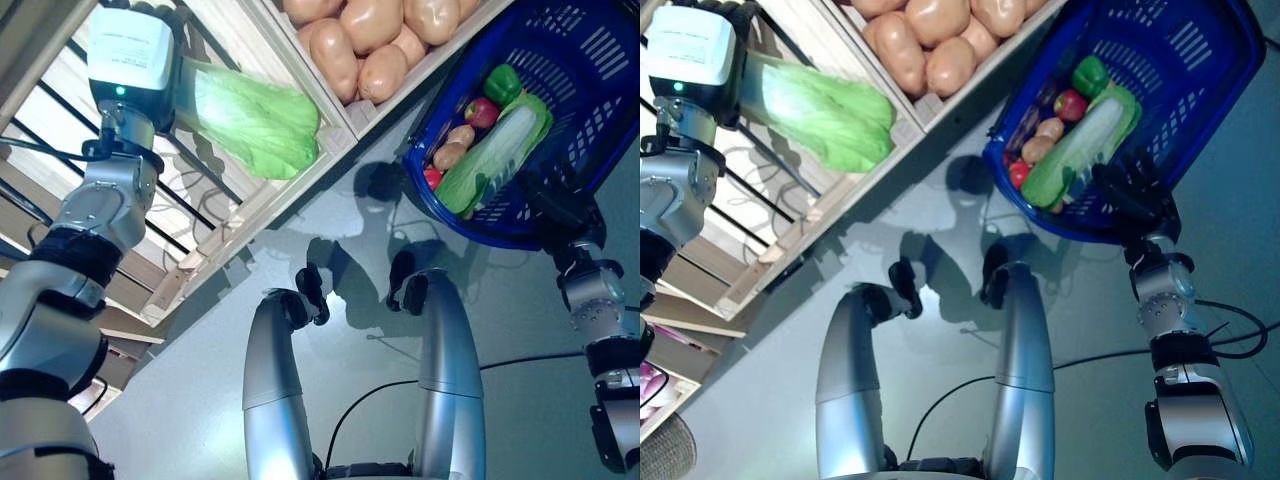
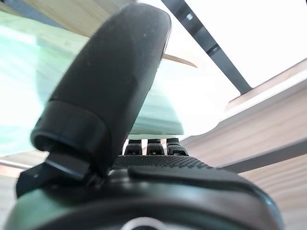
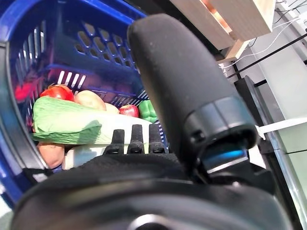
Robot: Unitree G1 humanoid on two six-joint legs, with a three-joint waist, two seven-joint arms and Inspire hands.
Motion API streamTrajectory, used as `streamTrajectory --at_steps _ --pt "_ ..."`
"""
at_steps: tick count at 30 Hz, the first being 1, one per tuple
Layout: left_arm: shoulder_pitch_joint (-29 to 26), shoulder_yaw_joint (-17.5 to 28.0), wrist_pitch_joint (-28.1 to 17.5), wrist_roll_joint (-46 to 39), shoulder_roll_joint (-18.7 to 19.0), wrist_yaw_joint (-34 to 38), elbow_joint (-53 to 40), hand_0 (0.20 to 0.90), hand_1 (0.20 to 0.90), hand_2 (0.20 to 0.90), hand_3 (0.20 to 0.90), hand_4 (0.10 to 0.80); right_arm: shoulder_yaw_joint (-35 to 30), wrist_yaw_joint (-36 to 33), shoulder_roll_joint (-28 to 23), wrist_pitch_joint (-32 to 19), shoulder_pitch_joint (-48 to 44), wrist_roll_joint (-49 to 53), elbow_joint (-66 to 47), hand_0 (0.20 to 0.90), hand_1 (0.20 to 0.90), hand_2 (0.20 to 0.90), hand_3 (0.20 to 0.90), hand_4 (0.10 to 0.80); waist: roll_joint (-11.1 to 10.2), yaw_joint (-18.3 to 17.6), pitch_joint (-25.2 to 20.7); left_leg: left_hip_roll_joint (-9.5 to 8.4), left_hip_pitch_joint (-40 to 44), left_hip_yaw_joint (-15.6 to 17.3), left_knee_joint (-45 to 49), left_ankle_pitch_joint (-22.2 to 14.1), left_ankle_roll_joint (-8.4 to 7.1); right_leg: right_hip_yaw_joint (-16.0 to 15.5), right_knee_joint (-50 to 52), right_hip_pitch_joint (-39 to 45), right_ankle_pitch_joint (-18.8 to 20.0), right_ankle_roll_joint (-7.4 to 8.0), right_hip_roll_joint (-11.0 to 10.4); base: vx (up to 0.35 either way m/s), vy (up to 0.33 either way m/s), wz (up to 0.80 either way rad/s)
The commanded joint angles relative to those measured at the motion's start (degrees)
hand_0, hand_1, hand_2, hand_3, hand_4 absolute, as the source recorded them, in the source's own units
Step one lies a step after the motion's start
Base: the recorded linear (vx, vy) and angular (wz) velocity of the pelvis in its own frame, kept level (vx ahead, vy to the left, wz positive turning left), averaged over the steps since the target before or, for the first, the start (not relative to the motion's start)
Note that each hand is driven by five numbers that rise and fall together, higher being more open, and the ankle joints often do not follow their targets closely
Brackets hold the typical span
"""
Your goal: Put vegetables into the basket
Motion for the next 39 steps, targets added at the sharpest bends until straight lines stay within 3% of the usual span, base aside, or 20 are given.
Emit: streamTrajectory --at_steps 1,2,12,21,24,30,33,38,39 --pt "-1.11 -0.84 9.52 -5.62 3.17 -11.19 11.28 0.535 0.535 0.535 0.535 0.557 -1.45 -2.22 -0.31 -3.54 1.83 2.97 -4.79 0.9 0.9 0.9 0.9 0.8 -2.06 -2.08 -0.2 -0.26 1.92 2.31 -0.79 -3.16 -0.58 0.16 -0.29 4.63 -0.05 1.71 -1.59 -0.009 -0.004 -0.31" --pt "-0.9 -0.69 9.63 -6.25 3.18 -11.85 11.56 0.3 0.3 0.3 0.3 0.4 -1.54 -2.31 -0.29 -3.72 1.89 3.04 -4.79 0.9 0.9 0.9 0.9 0.8 -2.05 -2.04 -0.2 -0.32 1.94 2.28 -0.84 -3.09 -0.6 0.11 -0.34 4.7 -0.03 1.72 -1.53 -0.01 -0.003 -0.03" --pt "2.02 2.56 7.94 -6.86 4.38 -11.3 10.51 0.3 0.3 0.3 0.3 0.4 -2.77 -2.63 -0.53 -3.38 3.01 4.27 -5.64 0.9 0.9 0.9 0.9 0.8 -1.91 -1.87 -0.2 -0.9 6.79 2.92 -5.0 -1.37 -1.12 0.29 -3.74 9.6 0.79 1.81 -0.33 -0.003 0.004 -0.11" --pt "4.7 3.19 0.14 -3.13 5.76 -9.77 10.6 0.3 0.3 0.3 0.3 0.4 -3.33 -0.74 1.61 -3.07 5.18 4.96 -4.3 0.9 0.9 0.9 0.9 0.8 -2.23 -2.21 -0.2 -0.43 20.27 4.64 -12.8 1.15 -2.23 0.67 -10.62 22.34 2.06 1.27 0.83 -0.003 0.005 0.02" --pt "9.04 5.73 -3.32 -9.4 5.57 -9.1 9.95 0.3 0.3 0.3 0.3 0.4 -3.69 -1.12 3.72 -2.51 7.44 5.12 -3.9 0.9 0.9 0.9 0.9 0.8 -2.44 -1.97 -0.2 -1.31 29.78 4.35 -17.27 2.54 -2.18 0.14 -15.28 32.04 2.74 0.89 1.02 0.034 0.004 0.0" --pt "18.01 9.57 -9.55 -3.44 6.81 -11.41 6.51 0.3 0.3 0.3 0.3 0.4 -4.35 -3.03 7.74 -1.89 12.59 3.25 -5.8 0.9 0.9 0.9 0.9 0.8 -2.84 -1.08 -5.45 -3.87 42.53 4.83 -25.95 4.37 -1.18 -2.53 -24.08 45.96 3.2 0.73 0.25 0.093 -0.002 0.11" --pt "22.29 11.26 -11.06 -5.85 6.98 -11.26 5.03 0.3 0.3 0.3 0.3 0.4 -4.61 -3.16 8.99 -1.34 13.99 2.76 -5.57 0.9 0.9 0.9 0.9 0.8 -3.02 -0.44 -8.18 -4.93 48.19 5.24 -30.3 5.1 -1.06 -4.01 -28.59 52.27 3.36 1.0 0.38 0.084 -0.014 0.12" --pt "32.35 20.88 -14.7 -20.23 3.53 -11.98 -0.27 0.3 0.3 0.3 0.3 0.4 -4.61 -2.25 11.68 -0.9 17.62 0.69 -7.86 0.9 0.9 0.9 0.9 0.8 -2.54 0.61 -12.48 -7.18 58.46 5.23 -39.7 7.45 -0.98 -5.36 -38.01 63.07 4.69 1.36 1.85 0.136 -0.024 -0.02" --pt "36.14 24.86 -16.51 -22.89 1.09 -13.11 -2.43 0.3 0.3 0.3 0.3 0.4 -4.55 -1.22 13.26 -0.84 19.58 -0.68 -9.32 0.9 0.9 0.9 0.9 0.8 -2.33 1.01 -14.36 -7.79 61.28 5.22 -42.63 8.25 -1.05 -5.73 -41.42 66.18 5.35 1.44 2.53 0.147 -0.032 0.02"
